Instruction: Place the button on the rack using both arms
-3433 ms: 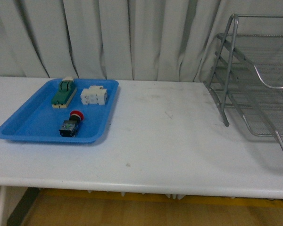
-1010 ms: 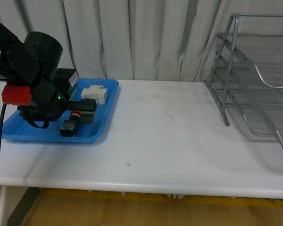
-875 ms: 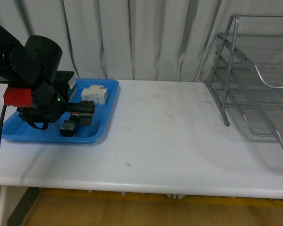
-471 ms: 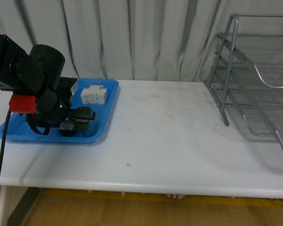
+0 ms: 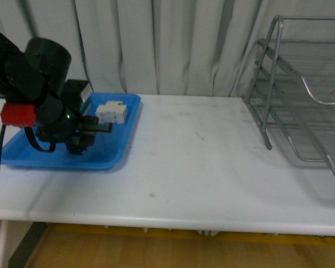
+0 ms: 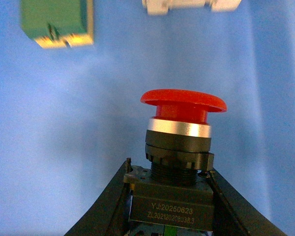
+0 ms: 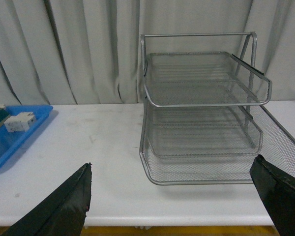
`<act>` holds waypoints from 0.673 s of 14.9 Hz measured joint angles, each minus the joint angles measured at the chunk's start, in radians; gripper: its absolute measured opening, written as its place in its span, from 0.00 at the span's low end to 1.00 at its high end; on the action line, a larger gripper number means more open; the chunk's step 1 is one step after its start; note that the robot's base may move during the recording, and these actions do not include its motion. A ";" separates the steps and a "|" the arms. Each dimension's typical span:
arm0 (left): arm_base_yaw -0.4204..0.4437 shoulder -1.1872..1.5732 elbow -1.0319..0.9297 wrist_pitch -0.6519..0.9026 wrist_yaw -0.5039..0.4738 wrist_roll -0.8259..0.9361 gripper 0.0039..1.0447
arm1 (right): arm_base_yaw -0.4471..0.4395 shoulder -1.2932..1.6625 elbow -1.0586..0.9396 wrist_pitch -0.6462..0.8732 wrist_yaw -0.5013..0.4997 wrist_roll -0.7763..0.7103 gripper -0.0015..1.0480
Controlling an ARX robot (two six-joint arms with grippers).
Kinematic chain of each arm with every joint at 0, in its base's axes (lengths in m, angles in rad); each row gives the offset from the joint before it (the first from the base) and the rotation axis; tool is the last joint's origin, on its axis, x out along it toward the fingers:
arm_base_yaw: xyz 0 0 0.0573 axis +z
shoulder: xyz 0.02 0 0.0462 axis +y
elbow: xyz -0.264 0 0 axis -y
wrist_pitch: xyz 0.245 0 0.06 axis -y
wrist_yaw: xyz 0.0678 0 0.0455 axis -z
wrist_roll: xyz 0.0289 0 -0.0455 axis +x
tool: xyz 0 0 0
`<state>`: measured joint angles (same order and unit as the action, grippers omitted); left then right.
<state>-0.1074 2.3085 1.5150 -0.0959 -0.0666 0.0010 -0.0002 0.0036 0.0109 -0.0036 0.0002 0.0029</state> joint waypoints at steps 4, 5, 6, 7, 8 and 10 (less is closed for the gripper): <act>0.015 -0.382 -0.257 0.110 0.045 -0.010 0.35 | 0.000 0.000 0.000 0.000 0.000 0.000 0.94; 0.028 -0.471 -0.345 0.124 0.054 -0.016 0.35 | 0.000 0.000 0.000 0.000 0.000 0.000 0.94; 0.043 -0.548 -0.434 0.128 0.065 -0.023 0.35 | 0.000 0.000 0.000 0.000 0.000 0.000 0.94; 0.053 -0.609 -0.503 0.131 0.066 -0.023 0.35 | 0.000 0.000 0.000 0.000 0.000 0.000 0.94; 0.063 -0.682 -0.572 0.142 0.063 -0.027 0.35 | 0.000 0.000 0.000 0.000 0.000 0.000 0.94; 0.065 -0.789 -0.659 0.161 0.060 -0.028 0.35 | 0.000 0.000 0.000 0.000 0.000 0.000 0.94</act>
<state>-0.0425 1.5200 0.8562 0.0654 -0.0067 -0.0269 -0.0002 0.0036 0.0109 -0.0036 0.0002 0.0029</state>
